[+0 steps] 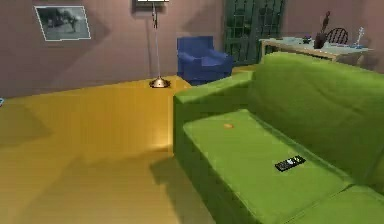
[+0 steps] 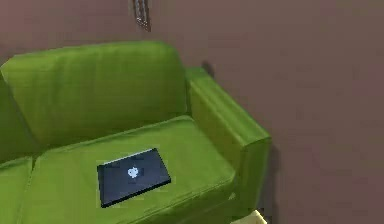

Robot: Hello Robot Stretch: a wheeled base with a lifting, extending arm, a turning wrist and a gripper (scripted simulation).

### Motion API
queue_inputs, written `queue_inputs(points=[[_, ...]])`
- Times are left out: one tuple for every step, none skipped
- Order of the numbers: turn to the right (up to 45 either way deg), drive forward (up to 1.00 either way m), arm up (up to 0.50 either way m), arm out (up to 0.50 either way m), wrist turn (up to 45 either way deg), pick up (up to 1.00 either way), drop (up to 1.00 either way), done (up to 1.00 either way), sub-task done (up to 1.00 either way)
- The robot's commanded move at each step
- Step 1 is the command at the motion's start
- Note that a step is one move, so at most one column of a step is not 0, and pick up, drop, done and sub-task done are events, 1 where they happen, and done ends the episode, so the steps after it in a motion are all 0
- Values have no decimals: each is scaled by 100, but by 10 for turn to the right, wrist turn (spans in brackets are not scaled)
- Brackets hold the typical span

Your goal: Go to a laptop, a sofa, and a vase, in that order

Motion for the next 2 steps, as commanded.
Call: queue_inputs(points=[[-450,0,0,0,0,0,0,0,0],[-450,0,0,0,0,0,0,0,0]])
